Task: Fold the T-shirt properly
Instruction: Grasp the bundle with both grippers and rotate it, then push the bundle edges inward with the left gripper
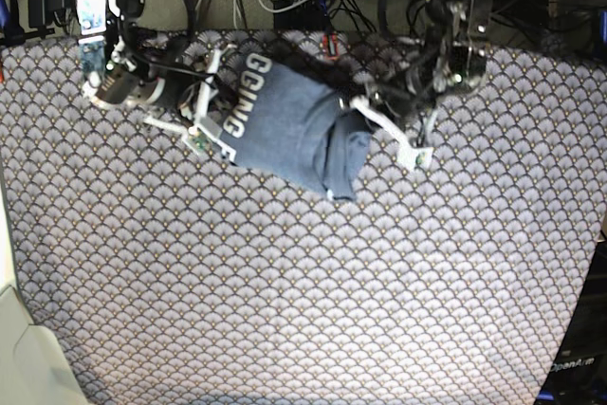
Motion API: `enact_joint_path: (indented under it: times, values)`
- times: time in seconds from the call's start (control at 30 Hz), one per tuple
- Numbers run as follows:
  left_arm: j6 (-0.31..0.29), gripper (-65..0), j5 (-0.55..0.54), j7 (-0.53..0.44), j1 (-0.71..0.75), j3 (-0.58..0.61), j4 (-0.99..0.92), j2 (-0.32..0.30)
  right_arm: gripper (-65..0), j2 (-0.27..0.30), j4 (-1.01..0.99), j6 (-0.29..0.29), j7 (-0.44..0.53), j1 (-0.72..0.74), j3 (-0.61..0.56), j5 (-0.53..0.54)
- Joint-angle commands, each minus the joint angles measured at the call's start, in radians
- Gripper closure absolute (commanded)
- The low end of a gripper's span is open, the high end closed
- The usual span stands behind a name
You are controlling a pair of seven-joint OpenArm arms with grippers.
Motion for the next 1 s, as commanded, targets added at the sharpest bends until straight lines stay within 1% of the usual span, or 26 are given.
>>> enact_joint_path:
  times: [0.0, 0.17, 0.27, 0.37, 0.43, 0.5, 0.57, 0.63, 0.7, 0.77, 0.87, 0.97]
  values:
    - [-0.01, -0.3, -0.015, -0.016, -0.035, -0.014, -0.008, 0.014, 0.0, 0.008, 0.015, 0.003, 0.015, 0.005, 0.001, 0.019]
    - [-0.013, -0.3, -0.011, -0.022, -0.159, -0.042, -0.103, 0.063, 0.0, 0.008, 0.018, 0.003, 0.015, -0.029, 0.001, 0.019]
    - [-0.012, -0.3, -0.017, -0.092, -0.224, -0.036, -0.144, 0.071, 0.0, 0.005, 0.018, 0.003, 0.015, -0.044, 0.001, 0.019]
    - [-0.009, -0.3, -0.017, -0.158, -0.264, -0.04, -0.18, 0.097, 0.0, 0.006, 0.02, 0.003, 0.015, -0.052, 0.001, 0.019]
    - [-0.007, -0.3, -0.019, -0.171, -0.281, -0.04, -0.18, 0.098, 0.0, 0.009, 0.02, 0.003, 0.015, -0.063, 0.001, 0.019]
    - [-0.007, -0.3, -0.019, -0.163, -0.291, -0.043, -0.163, 0.092, 0.0, 0.029, 0.029, 0.003, 0.016, -0.072, 0.005, 0.02]
    - [-0.007, -0.3, -0.019, -0.161, -0.287, -0.043, -0.126, 0.08, 0.0, 0.037, 0.069, 0.003, 0.015, -0.078, 0.003, 0.022]
    - [-0.005, -0.3, -0.019, -0.155, -0.268, -0.059, -0.069, 0.037, 0.0, 0.038, 0.13, 0.003, 0.007, -0.096, 0.001, 0.022]
    - [-0.005, -0.3, -0.019, -0.122, -0.224, -0.092, -0.012, 0.005, 0.0, 0.037, 0.189, 0.003, 0.009, -0.112, 0.001, 0.022]
    - [-0.005, -0.3, -0.019, -0.086, -0.181, -0.142, 0.031, -0.014, 0.0, 0.034, 0.229, 0.003, 0.006, -0.119, 0.0, 0.022]
    - [-0.005, -0.3, -0.009, -0.062, -0.116, -0.206, 0.041, -0.018, 0.0, 0.026, 0.233, 0.003, 0.006, -0.11, -0.015, 0.025]
    - [-0.005, -0.3, -0.011, -0.062, -0.081, -0.209, 0.029, -0.015, 0.0, 0.02, 0.239, 0.003, 0.006, -0.092, -0.066, 0.025]
